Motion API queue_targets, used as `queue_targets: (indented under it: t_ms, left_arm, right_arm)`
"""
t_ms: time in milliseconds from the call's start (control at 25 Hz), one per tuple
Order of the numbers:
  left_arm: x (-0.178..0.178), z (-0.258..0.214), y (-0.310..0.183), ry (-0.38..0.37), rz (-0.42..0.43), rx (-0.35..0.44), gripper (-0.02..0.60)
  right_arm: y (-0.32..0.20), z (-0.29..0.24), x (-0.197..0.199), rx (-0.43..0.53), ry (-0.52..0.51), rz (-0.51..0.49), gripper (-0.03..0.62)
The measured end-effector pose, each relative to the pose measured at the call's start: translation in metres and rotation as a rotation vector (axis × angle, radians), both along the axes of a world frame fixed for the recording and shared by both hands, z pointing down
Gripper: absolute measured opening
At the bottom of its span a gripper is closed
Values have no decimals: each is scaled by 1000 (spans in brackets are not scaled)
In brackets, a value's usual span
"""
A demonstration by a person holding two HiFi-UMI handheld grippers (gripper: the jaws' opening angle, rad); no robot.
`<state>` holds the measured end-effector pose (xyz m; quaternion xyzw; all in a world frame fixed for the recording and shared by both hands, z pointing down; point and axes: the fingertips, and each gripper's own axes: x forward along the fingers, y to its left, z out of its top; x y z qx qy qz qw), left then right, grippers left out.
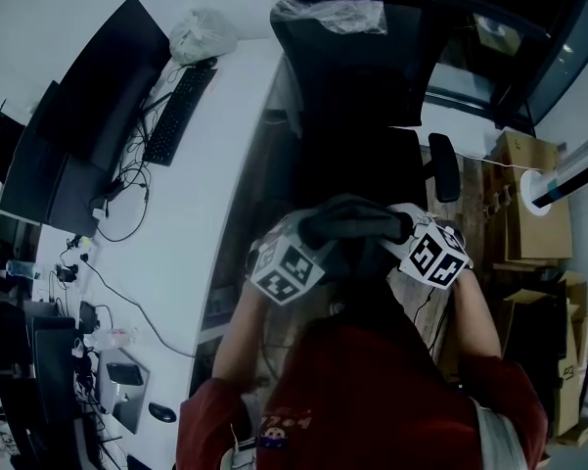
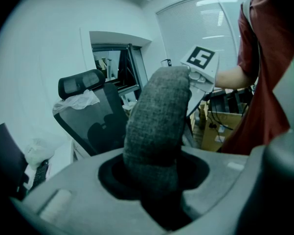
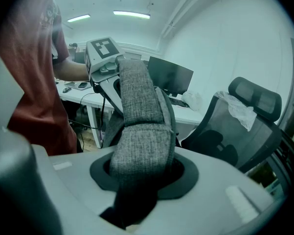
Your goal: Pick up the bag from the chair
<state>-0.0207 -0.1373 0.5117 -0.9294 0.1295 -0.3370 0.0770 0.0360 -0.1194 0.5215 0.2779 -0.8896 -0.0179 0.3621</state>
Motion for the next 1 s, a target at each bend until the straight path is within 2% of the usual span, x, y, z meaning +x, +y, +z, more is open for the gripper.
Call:
queue_targets:
  t_ms: [1000]
  left_arm:
    - [9,-1,-5,-15,6,-2,152]
  right_arm:
    - [-5,0,9,2,5,-7,132]
